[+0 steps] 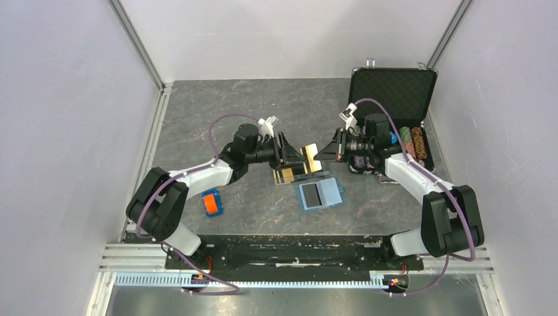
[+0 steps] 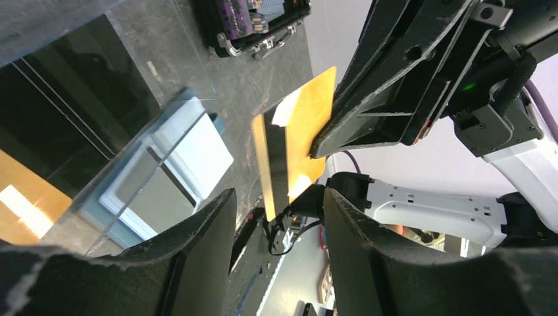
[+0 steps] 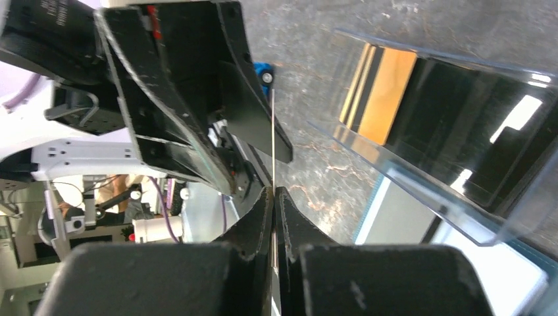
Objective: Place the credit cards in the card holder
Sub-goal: Place the credit card in the storage box, then insert the credit card into the card holder.
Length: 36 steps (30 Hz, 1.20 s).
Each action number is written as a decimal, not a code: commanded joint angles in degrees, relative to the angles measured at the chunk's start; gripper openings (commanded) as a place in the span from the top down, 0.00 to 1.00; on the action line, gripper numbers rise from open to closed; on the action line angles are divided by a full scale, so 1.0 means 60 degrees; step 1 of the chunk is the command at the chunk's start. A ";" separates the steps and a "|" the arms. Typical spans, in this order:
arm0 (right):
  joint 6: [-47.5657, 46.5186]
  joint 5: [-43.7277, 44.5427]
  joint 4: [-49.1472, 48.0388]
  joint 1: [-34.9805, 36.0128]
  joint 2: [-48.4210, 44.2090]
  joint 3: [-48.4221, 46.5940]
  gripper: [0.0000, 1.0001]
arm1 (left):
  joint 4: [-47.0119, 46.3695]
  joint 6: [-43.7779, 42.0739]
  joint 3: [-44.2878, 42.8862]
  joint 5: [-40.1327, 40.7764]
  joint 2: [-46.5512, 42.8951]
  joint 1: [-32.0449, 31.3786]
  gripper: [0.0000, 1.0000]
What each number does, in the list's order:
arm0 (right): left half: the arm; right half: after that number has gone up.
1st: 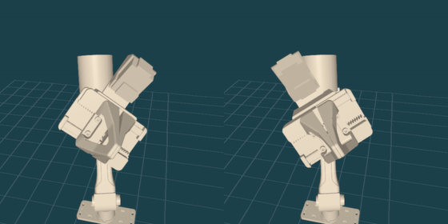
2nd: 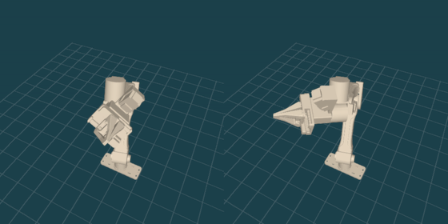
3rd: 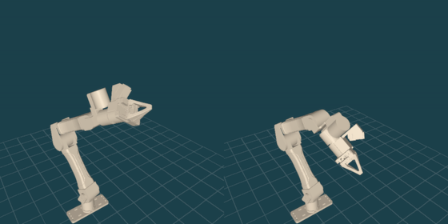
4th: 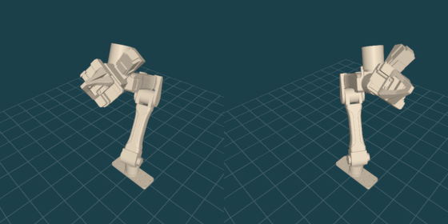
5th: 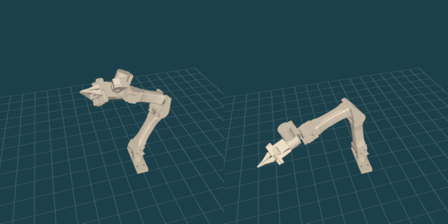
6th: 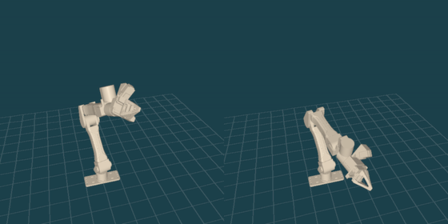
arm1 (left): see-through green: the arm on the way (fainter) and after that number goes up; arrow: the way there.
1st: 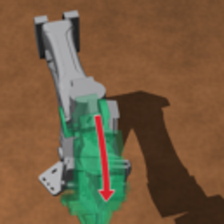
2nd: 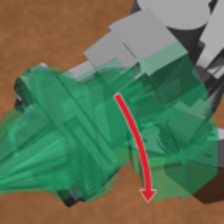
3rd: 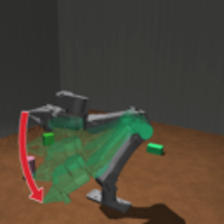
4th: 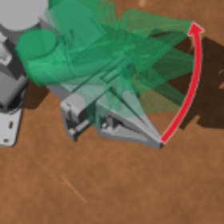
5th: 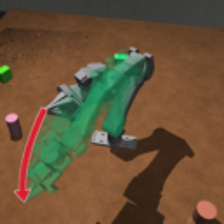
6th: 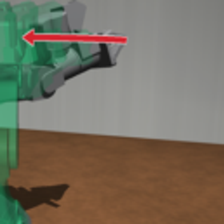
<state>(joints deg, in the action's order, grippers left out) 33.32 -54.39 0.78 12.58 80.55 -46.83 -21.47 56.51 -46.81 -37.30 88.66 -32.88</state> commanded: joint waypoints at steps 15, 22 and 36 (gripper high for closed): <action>0.1932 -0.0896 -0.2494 0.0007 -0.0618 0.0888 1.00 | -0.2002 0.0960 0.0032 -0.0433 0.0180 -0.0166 0.93; 0.0974 -0.0459 -0.1426 -0.0004 -0.0657 0.1033 0.66 | -0.1870 0.1095 0.0427 -0.0232 -0.0025 -0.0174 0.98; -0.3728 0.5365 0.5077 -0.0016 -0.1353 0.0272 0.28 | -0.0031 0.0536 0.1800 0.1392 -0.0849 -0.1248 0.98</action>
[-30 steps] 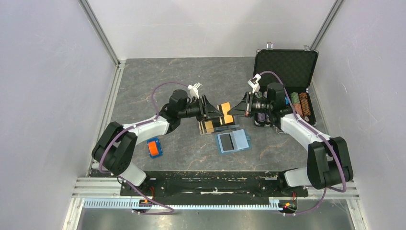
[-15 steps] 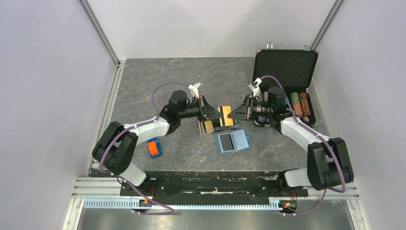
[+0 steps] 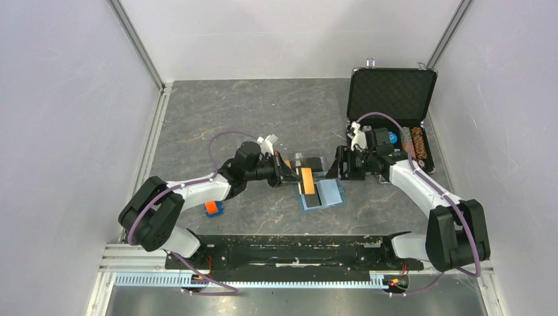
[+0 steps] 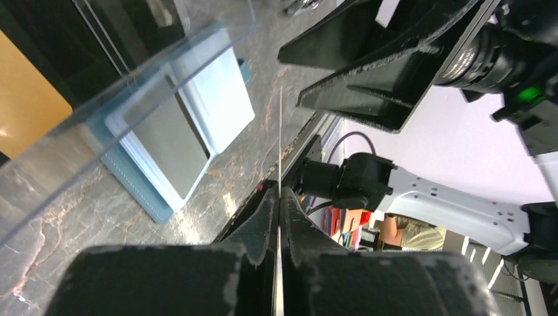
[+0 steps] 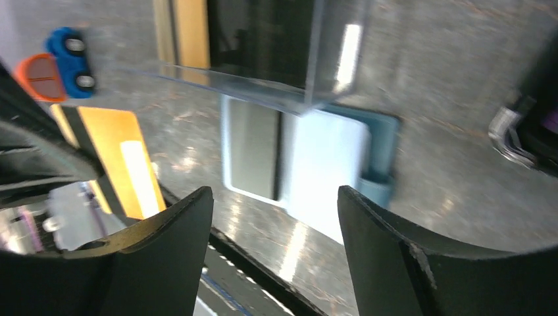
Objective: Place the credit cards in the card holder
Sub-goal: Insert the credit card into the card holder.
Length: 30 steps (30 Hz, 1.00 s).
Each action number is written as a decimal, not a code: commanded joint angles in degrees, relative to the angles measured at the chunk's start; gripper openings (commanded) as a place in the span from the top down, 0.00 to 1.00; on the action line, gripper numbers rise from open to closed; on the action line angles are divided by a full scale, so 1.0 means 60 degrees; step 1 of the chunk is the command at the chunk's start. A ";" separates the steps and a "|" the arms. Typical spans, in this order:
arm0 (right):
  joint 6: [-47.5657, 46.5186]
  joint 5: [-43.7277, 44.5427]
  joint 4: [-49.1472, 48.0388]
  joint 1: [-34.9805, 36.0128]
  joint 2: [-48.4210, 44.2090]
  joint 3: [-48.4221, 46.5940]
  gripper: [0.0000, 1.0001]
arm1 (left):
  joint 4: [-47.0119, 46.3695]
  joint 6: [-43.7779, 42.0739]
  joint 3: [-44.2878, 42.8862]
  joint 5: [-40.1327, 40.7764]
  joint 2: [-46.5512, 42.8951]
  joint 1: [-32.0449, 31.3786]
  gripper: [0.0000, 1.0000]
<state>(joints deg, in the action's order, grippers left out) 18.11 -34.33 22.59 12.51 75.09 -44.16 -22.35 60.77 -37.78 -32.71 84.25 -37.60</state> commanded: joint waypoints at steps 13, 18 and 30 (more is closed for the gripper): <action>-0.1775 0.1965 0.0308 -0.0006 0.0633 0.1036 0.37 | 0.0758 -0.0159 -0.0691 0.0799 0.1868 -0.1189 0.98; -0.1619 0.1070 -0.0287 0.0069 0.0817 0.1386 0.45 | 0.1408 -0.0327 -0.0926 0.1161 0.1956 -0.1185 0.98; -0.1201 0.0308 -0.0358 0.0491 0.0331 0.2079 0.55 | 0.2478 -0.1019 -0.1657 0.1226 0.2323 -0.0913 0.98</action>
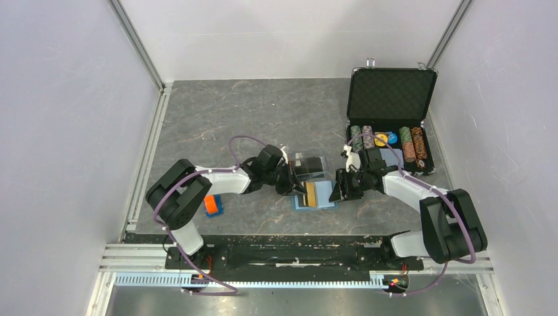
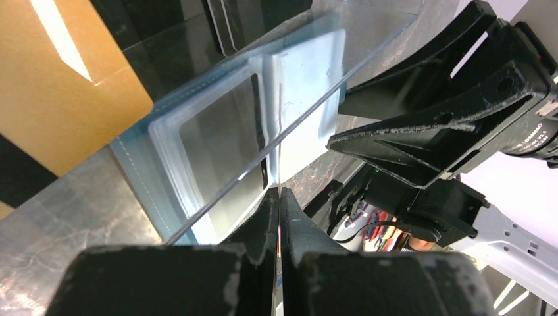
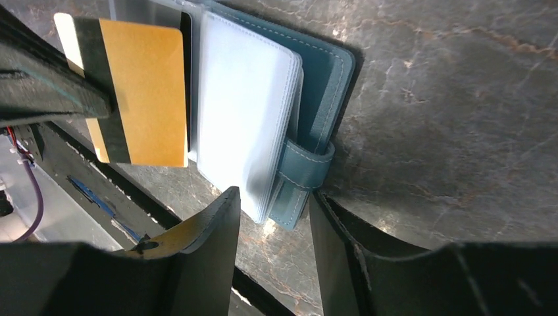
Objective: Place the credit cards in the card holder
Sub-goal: Insert the credit card into the card holder.
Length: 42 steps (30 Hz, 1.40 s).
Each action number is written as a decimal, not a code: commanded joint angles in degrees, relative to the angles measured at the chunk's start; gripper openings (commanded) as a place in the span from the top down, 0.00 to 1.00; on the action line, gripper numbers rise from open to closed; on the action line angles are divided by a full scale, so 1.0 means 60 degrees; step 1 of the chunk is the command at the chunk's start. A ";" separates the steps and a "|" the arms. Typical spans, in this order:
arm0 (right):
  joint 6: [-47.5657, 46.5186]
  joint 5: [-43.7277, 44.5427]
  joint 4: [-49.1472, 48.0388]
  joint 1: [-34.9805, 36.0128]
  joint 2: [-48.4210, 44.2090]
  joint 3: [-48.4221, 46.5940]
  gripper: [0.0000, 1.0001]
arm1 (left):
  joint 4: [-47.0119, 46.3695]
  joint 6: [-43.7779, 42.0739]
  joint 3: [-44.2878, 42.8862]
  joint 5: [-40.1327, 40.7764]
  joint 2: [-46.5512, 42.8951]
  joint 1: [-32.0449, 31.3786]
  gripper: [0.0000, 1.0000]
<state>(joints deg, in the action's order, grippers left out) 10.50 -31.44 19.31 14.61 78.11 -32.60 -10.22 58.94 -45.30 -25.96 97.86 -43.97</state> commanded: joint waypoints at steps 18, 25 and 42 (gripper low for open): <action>-0.0017 -0.0663 0.0518 0.0149 0.0350 -0.0045 0.55 | -0.0214 -0.0648 -0.0214 -0.0635 0.0389 0.0340 0.98; -0.0023 -0.0682 0.0510 0.0158 0.0437 -0.0075 0.55 | -0.0454 -0.0536 -0.0325 -0.0945 0.0803 0.0315 0.98; -0.0167 -0.0520 0.0753 0.0158 0.0361 -0.0132 0.55 | 0.2461 -0.1721 -0.0766 0.0668 -0.0025 -0.0017 0.98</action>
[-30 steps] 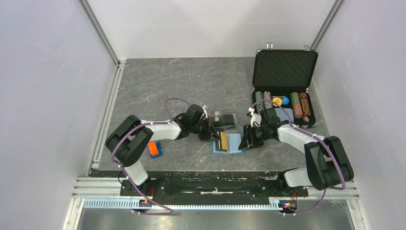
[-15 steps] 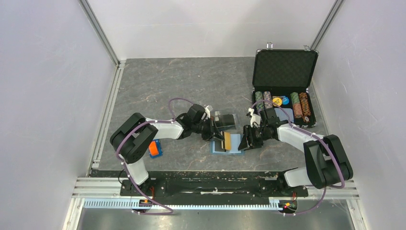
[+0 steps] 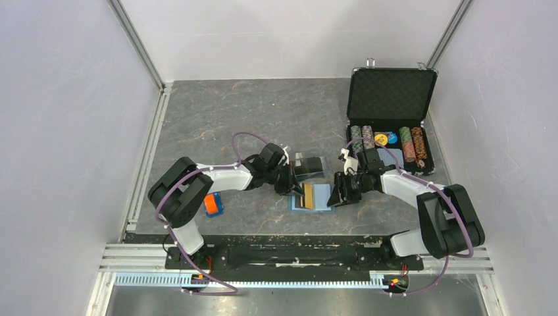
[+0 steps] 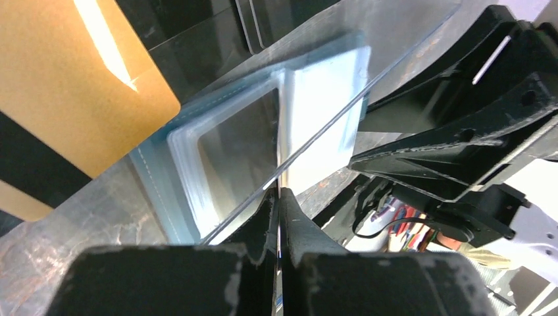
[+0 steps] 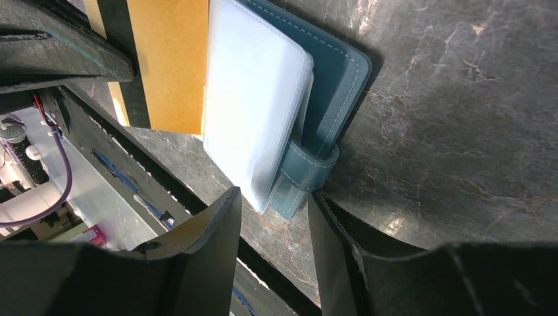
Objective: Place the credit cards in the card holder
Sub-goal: Insert the credit card into the card holder.
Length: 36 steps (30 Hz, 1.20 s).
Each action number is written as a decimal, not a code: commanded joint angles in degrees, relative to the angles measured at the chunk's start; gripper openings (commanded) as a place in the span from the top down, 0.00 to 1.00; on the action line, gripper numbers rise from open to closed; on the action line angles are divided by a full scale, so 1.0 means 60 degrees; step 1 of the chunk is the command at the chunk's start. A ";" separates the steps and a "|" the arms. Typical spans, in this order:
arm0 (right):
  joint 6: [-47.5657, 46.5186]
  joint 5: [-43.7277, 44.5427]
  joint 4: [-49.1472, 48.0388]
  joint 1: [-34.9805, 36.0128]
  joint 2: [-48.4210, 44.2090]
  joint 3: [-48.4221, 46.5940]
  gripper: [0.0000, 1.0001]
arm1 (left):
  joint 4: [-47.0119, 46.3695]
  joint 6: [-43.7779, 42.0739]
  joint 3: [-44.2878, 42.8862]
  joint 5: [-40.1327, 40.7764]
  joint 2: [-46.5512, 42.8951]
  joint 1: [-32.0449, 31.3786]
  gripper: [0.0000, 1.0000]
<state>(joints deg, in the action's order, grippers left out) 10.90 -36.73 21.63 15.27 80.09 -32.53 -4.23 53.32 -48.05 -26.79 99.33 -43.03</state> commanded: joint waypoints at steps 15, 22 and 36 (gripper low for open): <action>-0.0549 0.1300 0.1207 0.0033 -0.0492 -0.1383 0.35 | 0.2175 -0.1088 -0.1192 0.1304 0.0169 -0.0432 0.98; -0.0511 0.1560 0.0771 0.0048 0.0343 -0.2119 0.35 | 0.2961 -0.1470 -0.2011 0.1649 0.0354 -0.0312 0.98; -0.0069 0.2061 -0.0104 0.0980 0.2690 -0.4170 0.34 | 0.3697 -0.1782 -0.2065 0.1804 -0.0279 -0.0285 0.98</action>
<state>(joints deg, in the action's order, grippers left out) 9.61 -26.57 23.70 19.25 93.21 -52.49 15.35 46.11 -59.42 -17.91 100.07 -44.95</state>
